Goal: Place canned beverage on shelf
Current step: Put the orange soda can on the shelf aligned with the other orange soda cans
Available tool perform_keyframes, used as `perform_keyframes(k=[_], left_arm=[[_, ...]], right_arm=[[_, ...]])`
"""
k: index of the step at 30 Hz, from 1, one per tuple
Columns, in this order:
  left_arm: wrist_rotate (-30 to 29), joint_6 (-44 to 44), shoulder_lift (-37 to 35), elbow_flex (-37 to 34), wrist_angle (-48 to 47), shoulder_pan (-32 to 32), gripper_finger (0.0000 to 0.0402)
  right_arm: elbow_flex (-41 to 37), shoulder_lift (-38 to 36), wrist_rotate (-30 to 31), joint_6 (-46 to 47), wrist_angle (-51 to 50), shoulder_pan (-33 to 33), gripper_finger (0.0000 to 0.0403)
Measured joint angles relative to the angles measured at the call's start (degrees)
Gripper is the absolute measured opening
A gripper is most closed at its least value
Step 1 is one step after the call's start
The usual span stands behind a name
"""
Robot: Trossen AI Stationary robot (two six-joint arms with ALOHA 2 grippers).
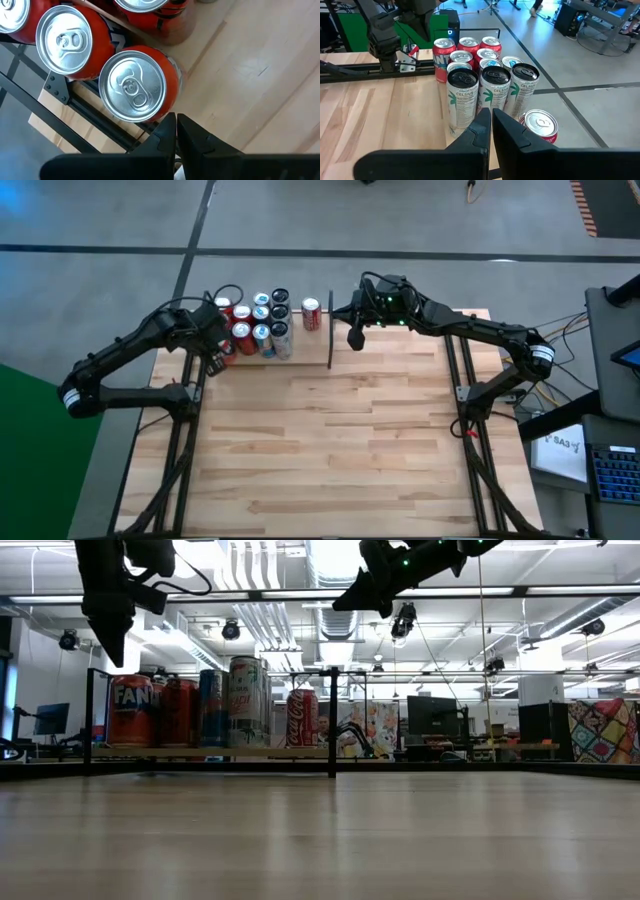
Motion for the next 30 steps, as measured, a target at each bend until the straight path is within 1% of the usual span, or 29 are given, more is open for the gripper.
perform_keyframes(k=[8,17,24,30], left_arm=[[0.0,-1.37,1.11,-0.31,0.53,0.0,0.0],[-0.15,-1.6,2.03,-4.6,0.74,-0.02,0.0],[-0.42,-1.84,1.72,-5.25,0.86,-0.02,0.0],[-5.74,-2.54,0.51,-5.25,0.82,0.0,0.0]], right_arm=[[0.0,0.0,0.02,0.0,-0.04,0.0,0.0009],[0.0,0.0,0.0,-0.02,-0.04,0.0,0.0009],[0.0,0.0,0.0,-0.04,-0.04,0.0,0.0009],[0.0,0.0,0.0,-0.03,-0.04,0.0,0.0009]])
